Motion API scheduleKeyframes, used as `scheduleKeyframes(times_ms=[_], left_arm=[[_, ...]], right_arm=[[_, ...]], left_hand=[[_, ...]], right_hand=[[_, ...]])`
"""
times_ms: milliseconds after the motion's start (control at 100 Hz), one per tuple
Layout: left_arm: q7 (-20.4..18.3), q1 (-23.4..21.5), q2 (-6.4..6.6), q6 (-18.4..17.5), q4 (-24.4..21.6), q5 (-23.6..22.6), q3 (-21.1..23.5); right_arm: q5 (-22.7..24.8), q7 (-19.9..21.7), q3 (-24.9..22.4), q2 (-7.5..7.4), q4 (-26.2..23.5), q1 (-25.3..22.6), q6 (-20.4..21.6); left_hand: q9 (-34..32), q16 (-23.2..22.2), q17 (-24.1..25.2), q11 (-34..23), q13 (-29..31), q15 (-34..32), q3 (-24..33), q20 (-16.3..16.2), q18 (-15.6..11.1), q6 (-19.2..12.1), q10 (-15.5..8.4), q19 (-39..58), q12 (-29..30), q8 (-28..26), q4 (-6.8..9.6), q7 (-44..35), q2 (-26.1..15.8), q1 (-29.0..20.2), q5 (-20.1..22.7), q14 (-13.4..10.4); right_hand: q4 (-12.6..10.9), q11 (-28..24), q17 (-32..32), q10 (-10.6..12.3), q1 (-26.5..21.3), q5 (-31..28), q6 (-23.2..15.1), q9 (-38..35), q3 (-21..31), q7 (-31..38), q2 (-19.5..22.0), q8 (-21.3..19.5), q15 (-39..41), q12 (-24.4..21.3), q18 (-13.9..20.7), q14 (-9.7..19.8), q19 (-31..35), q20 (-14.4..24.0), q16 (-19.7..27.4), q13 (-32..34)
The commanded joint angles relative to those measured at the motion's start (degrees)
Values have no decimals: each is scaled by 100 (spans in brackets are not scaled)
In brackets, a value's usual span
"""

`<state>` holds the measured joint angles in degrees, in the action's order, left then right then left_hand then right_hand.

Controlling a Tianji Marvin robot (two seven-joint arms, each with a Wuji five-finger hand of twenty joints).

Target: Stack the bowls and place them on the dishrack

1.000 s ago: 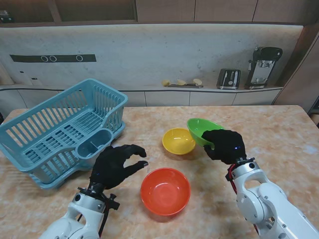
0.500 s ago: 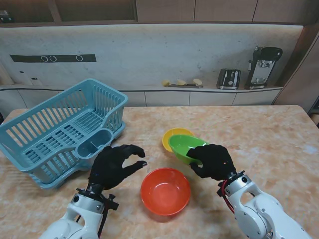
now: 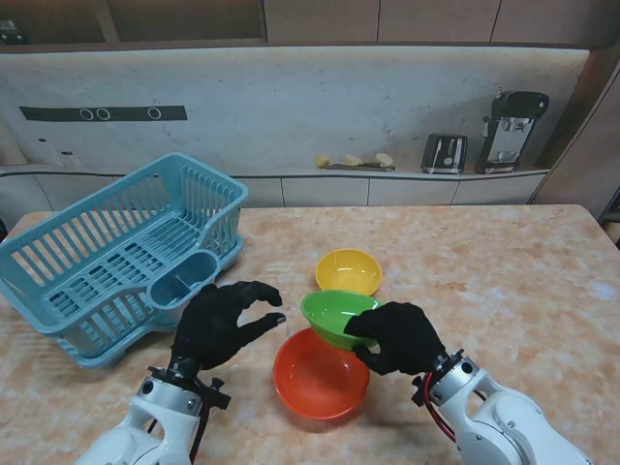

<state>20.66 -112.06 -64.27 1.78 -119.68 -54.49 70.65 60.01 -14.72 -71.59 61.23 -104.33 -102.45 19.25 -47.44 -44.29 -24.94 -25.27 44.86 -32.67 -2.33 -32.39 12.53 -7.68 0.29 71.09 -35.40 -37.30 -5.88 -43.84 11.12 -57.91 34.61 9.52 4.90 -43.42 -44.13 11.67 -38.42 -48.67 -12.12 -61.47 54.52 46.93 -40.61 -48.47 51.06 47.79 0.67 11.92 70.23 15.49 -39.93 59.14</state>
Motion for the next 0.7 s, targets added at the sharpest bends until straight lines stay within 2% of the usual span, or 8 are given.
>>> scheduleKeyframes(times_ms=[0,690], left_arm=[[-81,-55,-14,14,-61,-12,5],[-86,-70,-15,36,-98,-11,-2]], right_arm=[[23,88,76,12,-45,-69,84],[-291,532,290,-31,240,40,387]], left_hand=[[-131,23,68,99,73,27,-91,-19,84,-88,23,-16,-62,-93,-16,32,-204,12,116,65],[-135,21,64,96,76,24,-93,-22,84,-97,23,-12,-64,-94,-16,36,-203,15,113,65]], right_hand=[[-386,88,-157,998,-947,-1101,-2105,-239,2115,1089,506,-269,127,-117,53,399,475,4,-210,263],[-240,185,-55,978,-920,-1000,-2029,-163,2068,917,395,-106,17,-171,89,343,403,-118,-100,128]])
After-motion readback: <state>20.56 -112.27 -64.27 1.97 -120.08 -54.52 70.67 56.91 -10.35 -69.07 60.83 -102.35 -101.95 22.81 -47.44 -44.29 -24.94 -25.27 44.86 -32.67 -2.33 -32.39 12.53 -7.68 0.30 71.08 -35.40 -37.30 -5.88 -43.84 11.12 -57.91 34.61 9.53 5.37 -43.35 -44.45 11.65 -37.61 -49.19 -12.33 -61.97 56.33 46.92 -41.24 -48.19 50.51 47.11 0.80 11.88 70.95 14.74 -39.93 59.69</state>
